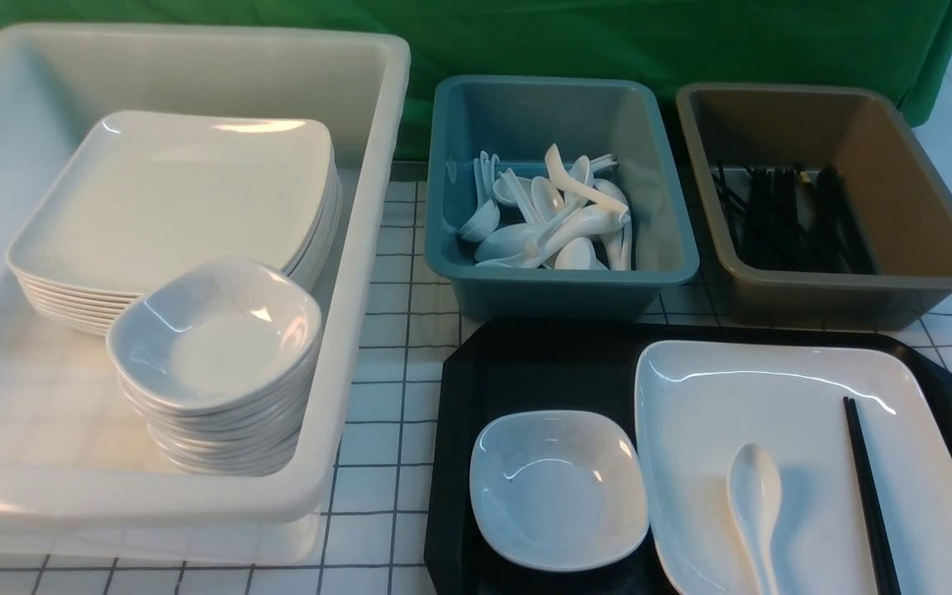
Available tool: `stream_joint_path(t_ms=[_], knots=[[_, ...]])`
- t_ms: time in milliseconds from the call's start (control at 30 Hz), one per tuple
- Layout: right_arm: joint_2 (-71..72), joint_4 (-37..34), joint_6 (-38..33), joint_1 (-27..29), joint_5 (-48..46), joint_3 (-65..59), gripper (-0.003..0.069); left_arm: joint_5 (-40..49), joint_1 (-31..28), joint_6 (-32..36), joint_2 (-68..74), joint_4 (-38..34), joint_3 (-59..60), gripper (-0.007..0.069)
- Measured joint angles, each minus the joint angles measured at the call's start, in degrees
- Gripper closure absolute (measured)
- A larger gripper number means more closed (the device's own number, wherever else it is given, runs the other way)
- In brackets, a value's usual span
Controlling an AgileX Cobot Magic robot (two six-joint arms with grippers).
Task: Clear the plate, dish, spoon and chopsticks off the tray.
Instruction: Use the right arm to grab a pair of chopsticks from the plate
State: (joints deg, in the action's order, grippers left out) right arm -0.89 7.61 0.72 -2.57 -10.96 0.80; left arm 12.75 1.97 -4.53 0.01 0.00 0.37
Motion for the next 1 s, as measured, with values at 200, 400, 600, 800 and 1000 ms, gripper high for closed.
stream_joint_path(t_ms=[200,400,600,800,1000], knots=[[0.0,0.0,0.0,0.0,0.0,0.0,0.0417,0.0,0.0,0.0,0.0,0.0,0.0,0.0603],[0.0,0.0,0.0,0.0,0.0,0.0,0.0417,0.0,0.0,0.0,0.0,0.0,0.0,0.0603],[0.0,0.0,0.0,0.0,0.0,0.0,0.0417,0.0,0.0,0.0,0.0,0.0,0.0,0.0603],[0.0,0.0,0.0,0.0,0.5,0.0,0.0417,0.0,0.0,0.0,0.0,0.0,0.0,0.0603],[0.0,-0.1,2.3,0.0,0.6,0.0,0.0417,0.0,0.0,0.0,0.0,0.0,0.0,0.0603]])
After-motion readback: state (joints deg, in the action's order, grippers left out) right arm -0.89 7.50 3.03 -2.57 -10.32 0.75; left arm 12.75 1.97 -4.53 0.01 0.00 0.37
